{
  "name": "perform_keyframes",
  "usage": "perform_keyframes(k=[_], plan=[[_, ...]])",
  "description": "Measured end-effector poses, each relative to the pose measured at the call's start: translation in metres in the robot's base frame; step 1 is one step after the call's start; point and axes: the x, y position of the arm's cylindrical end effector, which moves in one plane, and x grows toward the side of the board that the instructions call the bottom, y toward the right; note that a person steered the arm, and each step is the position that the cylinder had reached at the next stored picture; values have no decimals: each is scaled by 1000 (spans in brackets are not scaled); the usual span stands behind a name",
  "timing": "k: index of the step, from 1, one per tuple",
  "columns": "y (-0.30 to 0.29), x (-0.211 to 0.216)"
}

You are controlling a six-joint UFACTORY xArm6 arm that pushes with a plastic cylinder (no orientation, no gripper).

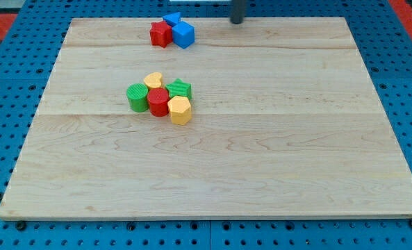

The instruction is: Push the blue cube towards the left

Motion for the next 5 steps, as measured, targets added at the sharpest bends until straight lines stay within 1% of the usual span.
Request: perform_keyframes(k=[1,2,3,4,5], plan=[[-38,1],[-36,5],[-52,28],[-52,62],[-74,91]])
